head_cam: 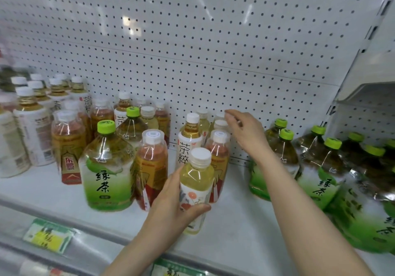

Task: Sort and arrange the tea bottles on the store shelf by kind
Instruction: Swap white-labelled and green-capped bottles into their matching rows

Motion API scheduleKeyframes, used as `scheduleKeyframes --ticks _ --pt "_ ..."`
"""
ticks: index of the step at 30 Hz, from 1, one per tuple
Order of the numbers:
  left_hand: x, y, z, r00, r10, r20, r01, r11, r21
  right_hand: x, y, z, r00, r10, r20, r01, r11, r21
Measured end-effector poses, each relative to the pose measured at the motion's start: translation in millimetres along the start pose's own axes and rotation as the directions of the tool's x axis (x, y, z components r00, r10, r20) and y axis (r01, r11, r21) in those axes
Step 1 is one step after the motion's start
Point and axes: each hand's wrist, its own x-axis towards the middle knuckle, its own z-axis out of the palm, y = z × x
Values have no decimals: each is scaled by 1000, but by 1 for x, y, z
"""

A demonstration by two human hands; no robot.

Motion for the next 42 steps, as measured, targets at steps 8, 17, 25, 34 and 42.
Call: scheduleKeyframes --ticks 8,17,25,34,42 --pt "-5 -1 -10 995 -4 96 0 999 39 -69 -4 7 994 48 101 -58 993 103" --pt "15 14 28 999 13 31 -16 994 108 -116 22 -58 977 210 -25 -211 970 -124" --pt "42 46 10 982 188 -27 -172 941 292 -96 -5 -79 997 76 -35 -83 885 -458" --pt "127 81 -57 983 143 112 -179 635 752 -43 -56 -46 915 117 386 51 916 -398" --pt "128 79 -75 987 130 93 -159 745 647 -44 -47 -59 868 -2 496 124 969 -213"
